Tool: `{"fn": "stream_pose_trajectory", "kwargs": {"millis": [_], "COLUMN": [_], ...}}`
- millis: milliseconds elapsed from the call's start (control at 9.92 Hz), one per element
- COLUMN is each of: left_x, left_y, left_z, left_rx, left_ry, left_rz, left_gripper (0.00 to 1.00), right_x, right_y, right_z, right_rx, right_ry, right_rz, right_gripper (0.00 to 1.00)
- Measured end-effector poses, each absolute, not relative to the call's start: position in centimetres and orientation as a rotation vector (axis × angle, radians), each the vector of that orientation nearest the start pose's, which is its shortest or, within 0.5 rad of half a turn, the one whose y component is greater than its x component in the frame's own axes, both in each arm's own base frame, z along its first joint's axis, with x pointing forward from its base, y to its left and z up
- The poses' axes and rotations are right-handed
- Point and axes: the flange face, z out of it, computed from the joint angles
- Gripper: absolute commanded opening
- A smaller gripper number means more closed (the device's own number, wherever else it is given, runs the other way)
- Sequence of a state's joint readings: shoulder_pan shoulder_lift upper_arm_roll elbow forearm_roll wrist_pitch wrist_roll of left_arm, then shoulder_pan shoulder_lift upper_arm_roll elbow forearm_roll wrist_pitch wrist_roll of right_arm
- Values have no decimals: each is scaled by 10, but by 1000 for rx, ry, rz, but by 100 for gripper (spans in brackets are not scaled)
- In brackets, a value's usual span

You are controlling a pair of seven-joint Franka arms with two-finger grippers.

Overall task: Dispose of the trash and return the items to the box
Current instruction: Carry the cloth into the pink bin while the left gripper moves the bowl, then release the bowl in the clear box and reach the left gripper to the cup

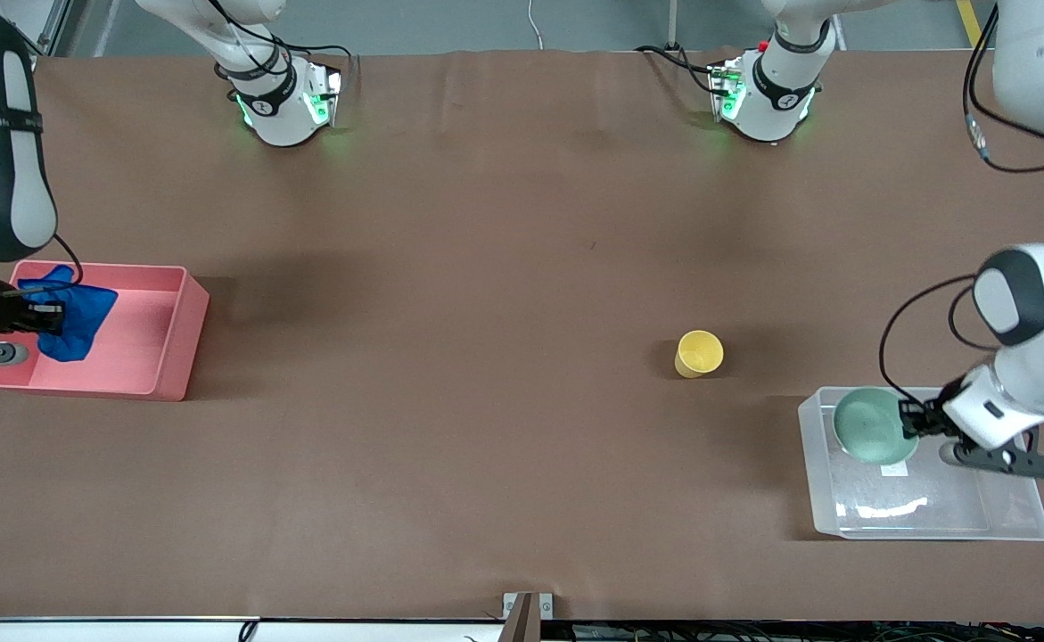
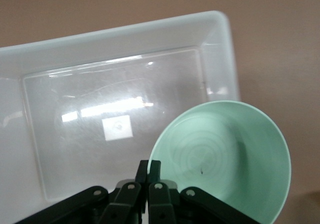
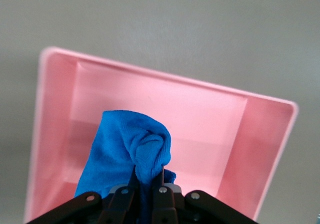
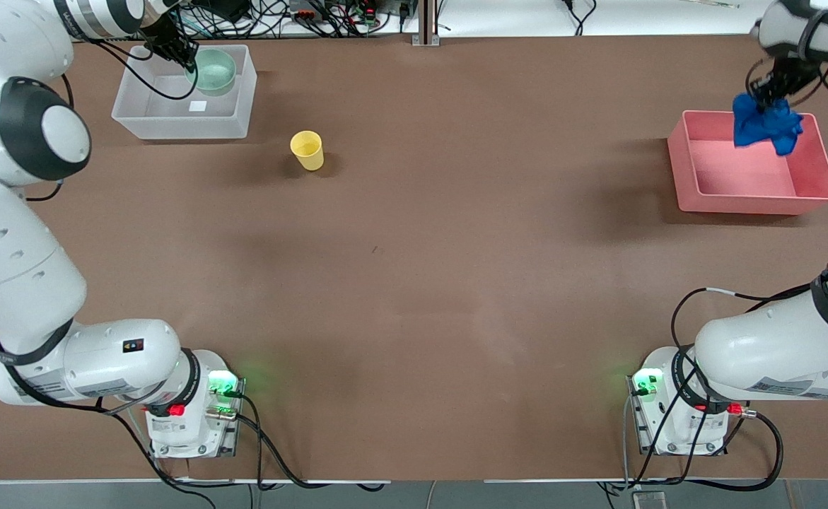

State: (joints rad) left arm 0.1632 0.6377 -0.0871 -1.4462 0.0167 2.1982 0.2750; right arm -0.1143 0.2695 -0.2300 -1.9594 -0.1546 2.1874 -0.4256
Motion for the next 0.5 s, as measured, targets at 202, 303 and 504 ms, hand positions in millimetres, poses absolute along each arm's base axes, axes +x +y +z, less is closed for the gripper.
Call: {"fn": "stream_pose_trajectory", "kwargs": {"millis": [202,303,504], "left_x": [736,737,736], "left_y": [95,104,105], "left_z": [287,269,243], "left_rx": [-3145,-3151,-3160], "left_ry": [290,277,269], "left_rz": [-160,-148,-118], "left_gripper": [1,2,4], "right_x": [555,552,550], "right_y": [-195,-191,-189], "right_z": [279,257,229], "right_rx": [-3264,-3257,-3249], "right_ry": [-337,-355,-368], "right_rz": [224,247,285], "right_gripper": [30,83,100]}}
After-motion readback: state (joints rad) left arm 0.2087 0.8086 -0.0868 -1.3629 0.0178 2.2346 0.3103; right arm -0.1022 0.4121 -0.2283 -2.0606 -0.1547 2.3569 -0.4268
